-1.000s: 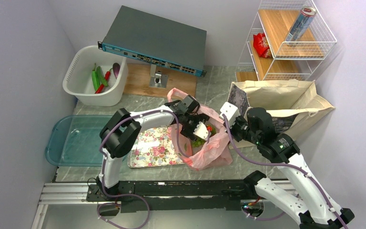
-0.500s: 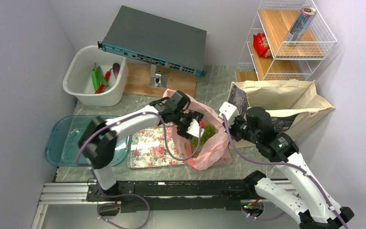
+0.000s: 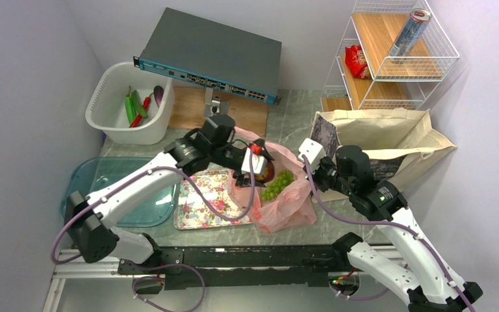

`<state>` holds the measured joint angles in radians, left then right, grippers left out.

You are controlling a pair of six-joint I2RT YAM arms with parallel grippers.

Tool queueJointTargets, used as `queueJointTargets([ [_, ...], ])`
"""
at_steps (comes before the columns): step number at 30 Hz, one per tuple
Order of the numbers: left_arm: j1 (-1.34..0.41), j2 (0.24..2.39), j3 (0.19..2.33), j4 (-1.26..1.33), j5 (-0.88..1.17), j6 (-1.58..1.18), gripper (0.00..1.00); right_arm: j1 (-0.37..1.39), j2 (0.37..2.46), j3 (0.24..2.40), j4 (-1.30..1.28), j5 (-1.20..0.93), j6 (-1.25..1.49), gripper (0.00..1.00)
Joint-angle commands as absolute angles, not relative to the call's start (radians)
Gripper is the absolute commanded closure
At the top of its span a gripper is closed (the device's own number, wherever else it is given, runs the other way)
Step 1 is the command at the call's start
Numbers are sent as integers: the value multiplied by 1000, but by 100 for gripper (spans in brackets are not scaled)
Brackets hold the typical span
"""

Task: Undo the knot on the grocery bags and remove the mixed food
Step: Pick up the fake fruit from the takeout bag, then place the fake fruit in the bin.

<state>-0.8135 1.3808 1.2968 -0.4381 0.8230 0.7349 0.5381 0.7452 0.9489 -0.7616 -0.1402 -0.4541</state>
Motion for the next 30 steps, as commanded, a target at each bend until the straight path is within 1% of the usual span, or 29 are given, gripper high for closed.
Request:
queueJointTargets([
  [1,-659,1197,1360,-490,871,445,77,536,720,953,-746,-149,-475,100],
  [4,-483,1088,1352,-681,855,474,75,536,712,956,-755,-145,-482,100],
  [6,-331,1014,1319,-808,852,513,75,535,711,961,-765,-142,-486,100],
  [8,-170,931,1229,-899,803,544,74,535,709,965,-777,-146,-497,100],
  [11,20,820,1069,-989,700,619,74,535,714,971,-792,-171,-514,100],
  [14,162,801,918,-976,551,691,73,536,722,973,-791,-198,-522,100],
  [15,195,816,880,-960,479,716,73,537,726,973,-789,-210,-526,100],
  [18,275,884,812,-870,386,782,70,536,744,985,-788,-244,-533,100],
  [20,319,929,803,-812,379,797,62,536,757,1001,-795,-262,-536,100],
  [23,331,991,822,-799,392,855,34,537,776,1030,-829,-299,-555,100],
  [25,331,993,823,-833,446,947,19,537,786,1048,-873,-338,-575,100],
  [27,331,968,815,-872,497,1050,2,538,796,1062,-940,-380,-602,100],
  [30,331,926,847,-951,585,1179,1,541,804,1073,-1057,-421,-664,100],
])
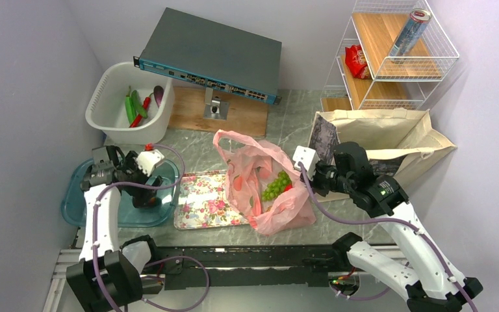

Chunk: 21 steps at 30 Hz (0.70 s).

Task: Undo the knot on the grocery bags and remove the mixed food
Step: Place the fake fruit in the bin, then pick up the fake fruit from the takeout bag.

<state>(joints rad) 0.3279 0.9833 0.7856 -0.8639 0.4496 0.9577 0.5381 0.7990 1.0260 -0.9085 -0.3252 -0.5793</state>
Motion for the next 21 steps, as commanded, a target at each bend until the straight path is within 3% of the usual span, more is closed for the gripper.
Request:
queueJointTargets([
  [1,331,913,876,-991,656,1215,1,544,801,1072,-1087,-424,-680,100],
  [5,246,843,987,-1089,866,1260,1,563,802,1060,-1149,-425,-727,100],
  [8,32,801,1049,-1046,916,1165,1,587,830,1051,-1153,-419,-719,100],
  [10,-152,781,1063,-892,902,955,2,603,847,1045,-1154,-407,-713,100],
  [17,-729,964,1095,-613,722,780,42,607,847,1086,-1121,-379,-653,100],
  [21,-886,1148,1058,-486,645,800,44,607,851,1108,-1160,-373,-625,100],
])
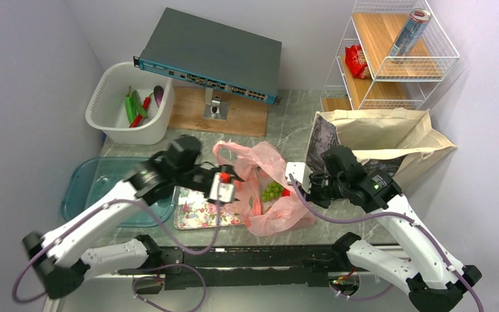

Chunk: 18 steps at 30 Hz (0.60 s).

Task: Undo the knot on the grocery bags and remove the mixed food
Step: Pick up the fake fruit from the takeout bag.

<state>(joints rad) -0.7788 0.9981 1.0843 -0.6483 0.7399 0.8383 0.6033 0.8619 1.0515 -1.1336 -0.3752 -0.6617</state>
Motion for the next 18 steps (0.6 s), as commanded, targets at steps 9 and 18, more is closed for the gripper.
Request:
queueJointTargets([
  [9,-945,1512,1060,-253,515,825,18,607,789,1113,-1294,-347,-641,100],
  [18,-972,1606,1003,-136,421,832,4,607,728,1008,-1398,-302,-709,100],
])
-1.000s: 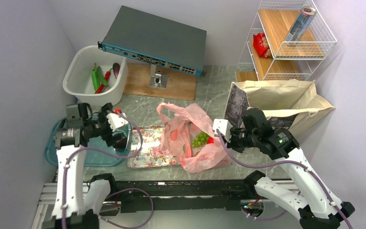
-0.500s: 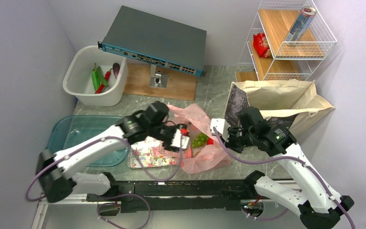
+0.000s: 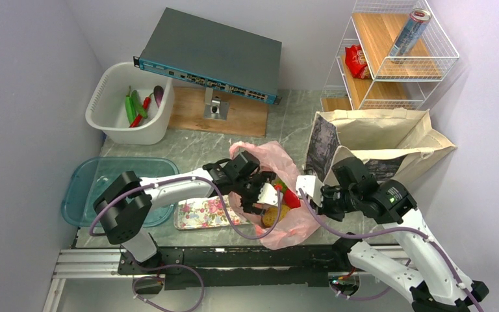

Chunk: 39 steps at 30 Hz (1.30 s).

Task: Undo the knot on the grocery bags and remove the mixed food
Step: Pick up the fake fruit from the takeout bag.

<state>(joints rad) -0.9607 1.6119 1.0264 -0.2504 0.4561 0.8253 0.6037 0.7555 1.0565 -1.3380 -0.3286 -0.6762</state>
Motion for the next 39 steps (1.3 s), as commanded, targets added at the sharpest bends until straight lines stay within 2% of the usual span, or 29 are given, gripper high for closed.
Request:
queueJointTargets([
  [1,-979,1616,1005,-132,413,831,3,608,726,994,-1392,-300,-711,100],
  [9,-1012,1744,1067,-113,347,798,1,608,778,958,-1302,-305,-684,100],
  [15,-1015,1847,1147,-105,231,751,14,608,785,959,-1275,-306,-654,100],
  [18,-1015,1907,1193,-128,165,726,16,606,784,963,-1272,-299,-642,100],
  [21,-1016,1921,1195,-164,189,726,30,607,782,966,-1267,-294,-634,100],
  [24,-1012,1883,1162,-181,233,730,54,604,780,966,-1260,-278,-630,100],
  [27,-1000,1816,1118,-175,258,717,85,605,776,961,-1251,-272,-625,100],
  [29,-994,1770,1105,-176,262,695,97,603,774,959,-1242,-268,-622,100],
  [30,-989,1744,1104,-176,268,682,100,603,774,959,-1237,-266,-620,100],
  [39,-983,1476,1096,-165,411,629,100,591,774,962,-1192,-252,-593,100],
])
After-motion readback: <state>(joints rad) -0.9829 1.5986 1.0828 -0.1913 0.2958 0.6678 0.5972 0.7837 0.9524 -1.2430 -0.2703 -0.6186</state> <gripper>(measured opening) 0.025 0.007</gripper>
